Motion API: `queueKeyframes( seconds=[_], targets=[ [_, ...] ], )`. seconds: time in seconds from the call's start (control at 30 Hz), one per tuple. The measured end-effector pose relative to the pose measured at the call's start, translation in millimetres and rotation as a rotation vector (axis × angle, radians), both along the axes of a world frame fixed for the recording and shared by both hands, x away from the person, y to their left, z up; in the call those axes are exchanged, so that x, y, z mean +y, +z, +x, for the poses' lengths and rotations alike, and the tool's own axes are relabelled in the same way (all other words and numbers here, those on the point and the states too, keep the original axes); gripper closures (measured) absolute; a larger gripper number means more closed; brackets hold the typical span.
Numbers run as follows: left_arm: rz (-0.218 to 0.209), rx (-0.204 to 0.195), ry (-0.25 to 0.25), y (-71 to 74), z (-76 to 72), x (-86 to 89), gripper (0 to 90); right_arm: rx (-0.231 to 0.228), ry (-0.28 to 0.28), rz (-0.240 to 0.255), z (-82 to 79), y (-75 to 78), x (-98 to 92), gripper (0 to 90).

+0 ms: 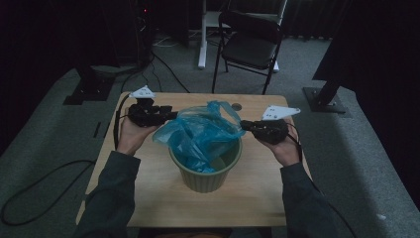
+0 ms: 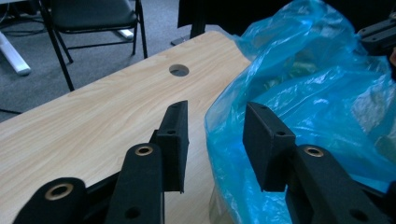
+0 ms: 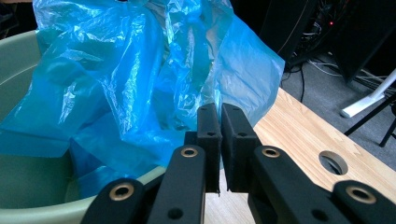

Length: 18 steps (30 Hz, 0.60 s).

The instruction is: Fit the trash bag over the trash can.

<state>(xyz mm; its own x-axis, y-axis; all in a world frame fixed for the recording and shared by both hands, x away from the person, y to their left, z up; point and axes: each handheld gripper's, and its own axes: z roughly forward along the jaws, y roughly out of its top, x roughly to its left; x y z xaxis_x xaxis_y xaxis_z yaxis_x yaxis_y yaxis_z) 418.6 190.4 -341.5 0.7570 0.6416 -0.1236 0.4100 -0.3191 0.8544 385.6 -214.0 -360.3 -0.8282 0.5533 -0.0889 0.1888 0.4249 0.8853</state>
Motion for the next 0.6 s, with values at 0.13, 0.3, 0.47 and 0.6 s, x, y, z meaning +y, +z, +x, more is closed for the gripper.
queueKeyframes(
  seconds=[0.13, 0.3, 0.47, 0.6],
  targets=[
    [0.013, -0.012, -0.017, 3.5, 2.8, -8.0, 56.9, -0.002, 0.004, -0.002, -0.5, -0.6, 1.3, 88.0],
    [0.046, -0.018, -0.025, 6.0, 11.8, -24.5, 53.2, -0.002, 0.009, -0.009, -0.3, -1.9, 3.1, 88.5],
    [0.107, -0.004, -0.027, 4.7, 20.1, -40.6, 60.4, -0.001, 0.006, -0.011, 0.6, -1.8, 2.6, 88.6],
    [0.133, 0.028, -0.018, -0.4, 28.6, -44.3, 75.6, -0.004, 0.000, -0.022, 0.8, -2.1, 2.7, 89.1]
  ],
)
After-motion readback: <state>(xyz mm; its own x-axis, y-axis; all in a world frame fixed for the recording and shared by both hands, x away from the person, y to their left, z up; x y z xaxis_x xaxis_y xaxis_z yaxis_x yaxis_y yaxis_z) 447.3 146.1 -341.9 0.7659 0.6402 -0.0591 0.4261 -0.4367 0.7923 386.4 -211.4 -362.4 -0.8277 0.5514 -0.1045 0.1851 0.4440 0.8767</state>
